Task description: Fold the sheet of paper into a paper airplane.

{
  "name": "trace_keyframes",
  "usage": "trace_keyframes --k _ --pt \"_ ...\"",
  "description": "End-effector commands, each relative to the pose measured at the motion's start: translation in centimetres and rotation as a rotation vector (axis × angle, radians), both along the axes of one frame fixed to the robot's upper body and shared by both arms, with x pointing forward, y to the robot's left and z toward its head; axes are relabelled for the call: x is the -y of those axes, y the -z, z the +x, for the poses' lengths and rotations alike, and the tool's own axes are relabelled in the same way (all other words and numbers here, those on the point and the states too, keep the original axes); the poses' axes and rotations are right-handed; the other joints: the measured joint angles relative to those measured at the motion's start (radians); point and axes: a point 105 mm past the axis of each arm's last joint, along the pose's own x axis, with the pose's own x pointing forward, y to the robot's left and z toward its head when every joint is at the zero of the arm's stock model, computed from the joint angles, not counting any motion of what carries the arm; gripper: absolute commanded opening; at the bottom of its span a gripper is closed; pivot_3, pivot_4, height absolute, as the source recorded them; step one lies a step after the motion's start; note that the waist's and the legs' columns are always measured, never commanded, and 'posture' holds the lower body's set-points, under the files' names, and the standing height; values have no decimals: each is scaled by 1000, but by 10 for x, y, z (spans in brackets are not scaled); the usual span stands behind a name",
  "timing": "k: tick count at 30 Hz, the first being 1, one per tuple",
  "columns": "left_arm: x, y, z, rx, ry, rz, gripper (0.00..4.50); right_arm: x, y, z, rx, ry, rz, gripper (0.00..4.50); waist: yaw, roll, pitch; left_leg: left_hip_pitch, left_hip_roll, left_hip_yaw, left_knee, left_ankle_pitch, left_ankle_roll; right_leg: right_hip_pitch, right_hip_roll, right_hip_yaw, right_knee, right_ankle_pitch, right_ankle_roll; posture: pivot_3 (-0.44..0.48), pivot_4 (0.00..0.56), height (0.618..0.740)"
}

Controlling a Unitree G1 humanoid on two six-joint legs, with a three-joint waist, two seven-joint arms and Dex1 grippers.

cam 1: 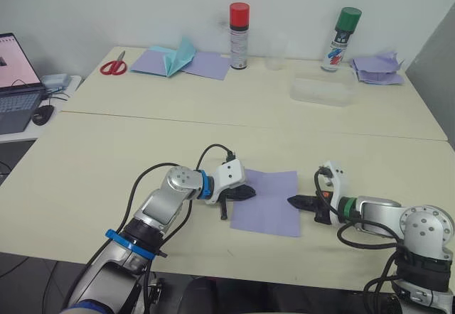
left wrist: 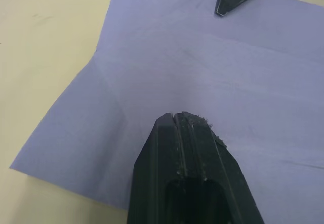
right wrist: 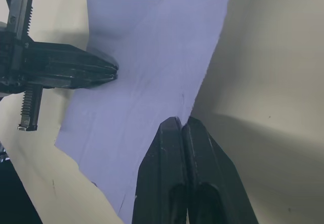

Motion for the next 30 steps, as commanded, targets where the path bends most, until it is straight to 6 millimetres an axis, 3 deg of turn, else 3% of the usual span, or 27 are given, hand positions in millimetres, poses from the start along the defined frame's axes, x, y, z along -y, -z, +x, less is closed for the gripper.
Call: trace_keyframes --k 1,7,13,18,23,30 --pt "-11 24 -2 -59 -35 85 0 4 -2 -3 11 -5 -14 46 0 0 0 0 0 0 0 0 0 0 0 0 0 0 0 0 150 740" --pt "-8 29 -7 -67 -30 84 0 0 -12 -3 75 -60 -18 46 0 0 0 0 0 0 0 0 0 0 0 0 0 0 0 0 150 740" --pt "-8 31 -8 -71 -32 83 0 11 -27 4 157 -49 -33 2042 0 0 0 0 0 -1 0 0 0 1 0 0 0 0 0 0 150 740" --pt "-9 30 -8 -69 -36 83 0 26 -45 24 278 -2 -98 3827 -1 0 0 0 0 -1 1 0 0 1 0 0 0 0 0 0 150 740" --pt "-8 30 -8 -70 -23 87 0 19 -48 39 335 17 -107 3827 -1 0 -1 1 0 -2 1 0 0 1 1 -1 0 0 0 0 150 740" --pt "-6 30 -10 -71 -8 89 0 9 -37 40 315 33 -100 3827 0 0 0 0 0 -1 2 0 0 2 0 0 0 0 0 0 150 740"
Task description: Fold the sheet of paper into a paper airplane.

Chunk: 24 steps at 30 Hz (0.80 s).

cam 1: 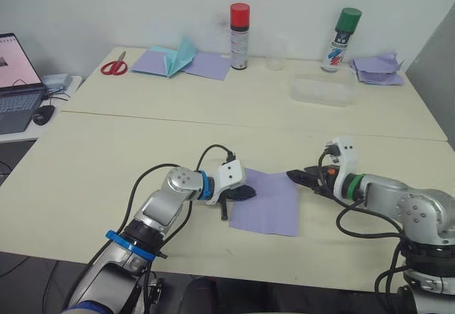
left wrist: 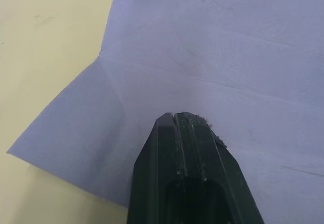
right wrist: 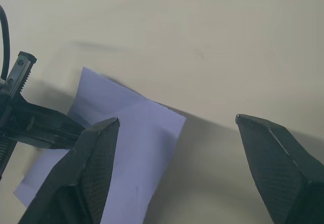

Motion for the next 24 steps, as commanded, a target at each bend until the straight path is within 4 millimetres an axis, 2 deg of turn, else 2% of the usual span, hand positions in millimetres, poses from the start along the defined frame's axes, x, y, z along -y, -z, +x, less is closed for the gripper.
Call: trace_keyframes --k 1,5,7,14,16,24 --pt "-7 28 -9 -74 -3 89 0 1 -3 3 30 26 -5 3827 0 0 0 0 0 0 0 0 0 0 0 0 0 0 0 0 150 740" --pt "-6 29 -11 -78 4 92 0 -5 0 0 22 23 4 3827 0 0 0 0 0 0 0 0 0 0 0 0 0 0 0 0 150 740" --pt "-6 30 -10 -77 0 95 0 -7 2 -1 20 16 8 3234 0 0 0 0 0 0 0 0 0 0 0 0 0 0 0 0 150 740" --pt "-5 31 -10 -75 -5 98 0 -10 3 -2 25 7 8 674 0 0 0 0 0 0 1 0 0 0 0 0 0 0 0 0 150 740" --pt "-5 31 -10 -75 -4 99 0 -10 3 -3 27 4 9 58 0 0 0 0 0 0 1 0 0 1 0 0 0 0 0 0 150 740" --pt "-6 29 -10 -70 -4 102 0 -9 3 -1 66 -5 -49 58 0 0 0 0 0 0 4 0 0 2 0 0 0 0 0 0 150 740"
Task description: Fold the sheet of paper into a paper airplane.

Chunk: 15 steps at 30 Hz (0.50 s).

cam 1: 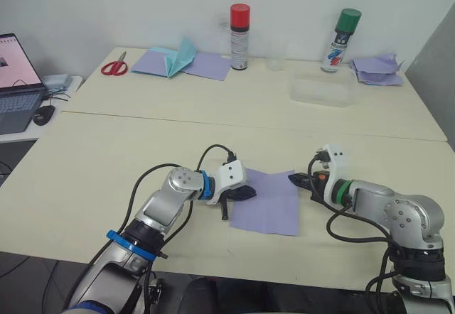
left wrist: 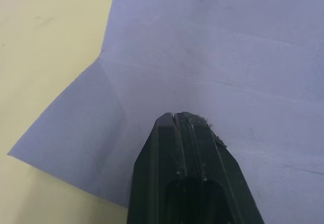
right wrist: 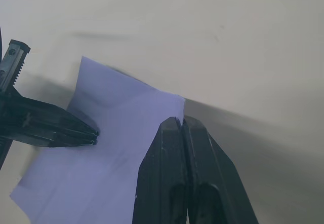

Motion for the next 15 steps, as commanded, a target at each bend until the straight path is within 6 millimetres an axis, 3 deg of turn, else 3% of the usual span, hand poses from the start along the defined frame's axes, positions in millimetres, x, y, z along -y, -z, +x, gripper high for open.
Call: trace_keyframes --k 1,3,7,9,11,14,15 --pt "-7 29 -9 -76 -11 91 0 2 -13 2 100 -13 -40 217 0 0 0 0 0 0 0 0 0 0 0 0 0 0 0 0 150 740" --pt "-8 28 -9 -75 -11 92 0 7 -17 4 132 -2 -55 611 0 0 0 0 0 0 1 0 0 1 0 0 0 0 0 0 150 740" --pt "-9 29 -9 -75 -14 93 0 21 -30 13 262 28 -187 2113 0 0 0 0 0 0 4 -1 1 1 0 0 0 0 0 0 150 740" --pt "-9 29 -9 -76 -15 92 0 12 -43 12 324 -20 -144 2737 0 0 0 0 0 0 4 -1 2 2 0 0 0 0 0 0 150 740" --pt "-9 29 -9 -76 -15 93 0 -4 -51 5 368 -128 -104 2737 0 0 0 0 0 -1 4 -1 2 2 1 0 0 0 0 0 150 740" --pt "-8 30 -9 -76 -14 93 0 -23 -43 -9 398 -283 -118 2737 0 0 0 0 0 -2 4 -1 2 3 1 -1 0 0 0 0 150 740" --pt "-7 30 -9 -75 -14 93 0 -27 -37 -13 401 -324 -141 2307 0 0 0 0 0 -3 5 -1 2 3 1 -1 0 0 0 0 150 740"
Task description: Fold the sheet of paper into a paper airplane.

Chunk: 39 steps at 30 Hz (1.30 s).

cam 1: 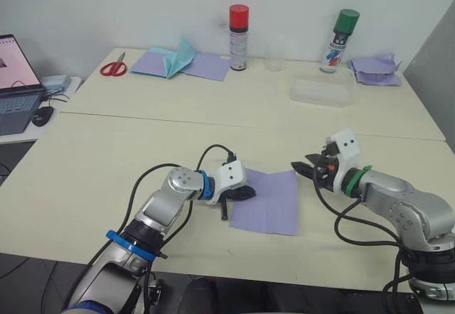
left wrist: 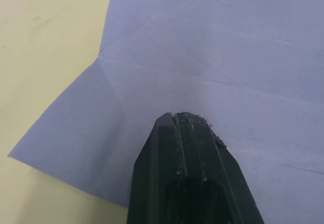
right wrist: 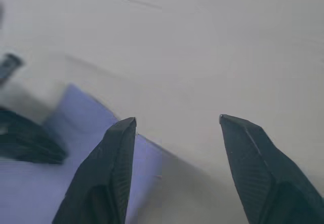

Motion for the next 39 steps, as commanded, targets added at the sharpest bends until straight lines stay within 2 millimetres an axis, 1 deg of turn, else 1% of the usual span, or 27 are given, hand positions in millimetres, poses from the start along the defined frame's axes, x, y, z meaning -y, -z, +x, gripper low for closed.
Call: trace_keyframes --k 1,4,7,11,15,19,26,30,31,32,34,36,38,39 --pt "-7 29 -9 -78 -14 87 0 -17 4 -14 69 -142 -57 2131 0 0 0 0 0 -1 0 0 0 0 0 0 0 0 0 0 150 740" --pt "-7 28 -8 -76 -15 86 0 -21 18 -15 70 -151 -96 1006 0 0 0 0 -1 -2 1 -1 2 2 0 -1 -1 0 0 0 150 740" --pt "-7 29 -8 -76 -15 87 0 -24 34 -21 27 -171 -122 19 0 0 0 0 -1 -3 1 -1 2 2 0 -1 -1 0 0 0 150 740" --pt "-6 29 -9 -79 -13 86 0 -21 64 -27 -66 -159 -171 19 0 0 0 0 -1 -5 2 -1 2 3 0 -3 -1 0 0 0 150 740" --pt "-5 29 -9 -81 -10 87 0 -8 80 -33 -128 -145 -218 19 1 1 -1 1 -1 -6 2 -1 2 5 0 -3 -1 0 0 0 150 740" --pt "-7 30 -9 -77 -9 97 0 6 86 -41 -161 -148 -261 19 1 1 -2 1 -2 -8 2 -1 2 6 0 -3 -1 0 0 0 150 740" --pt "-14 34 -5 -49 -13 129 0 28 94 -61 -214 -165 -311 19 2 1 -6 1 -3 -10 2 -1 2 8 0 -4 -2 0 0 0 150 740" --pt "-13 34 -5 -50 -11 125 0 35 87 -67 -211 -166 -310 19 1 1 -9 3 -4 -12 2 -2 3 10 0 -4 -2 0 1 0 150 740" --pt "-13 34 -5 -50 -11 123 0 34 79 -67 -190 -171 -282 19 1 1 -9 3 -5 -13 1 -2 4 10 0 -4 -2 0 1 0 150 740" --pt "-12 34 -5 -49 -11 122 0 29 67 -64 -149 -176 -220 19 2 1 -9 3 -6 -14 1 -2 4 10 0 -4 -2 -1 1 0 150 740" --pt "-12 33 -4 -48 -10 120 0 19 37 -56 -59 -157 -57 19 1 1 -9 3 -7 -15 1 -2 4 11 0 -4 -2 -1 1 0 150 740" --pt "-12 33 -4 -47 -9 119 0 16 16 -53 -9 -152 39 19 -1 4 -9 3 -8 -16 1 -2 4 11 0 -3 -1 -1 1 0 150 740" --pt "-12 33 -4 -46 -8 118 0 18 1 -46 17 -116 108 19 -1 4 -9 3 -10 -17 1 -2 4 11 0 -3 0 -1 1 0 150 740" --pt "-12 33 -4 -46 -6 119 0 20 -3 -42 12 -81 146 188 -1 4 -9 3 -10 -18 1 -2 4 11 0 -3 0 -1 1 0 150 740"
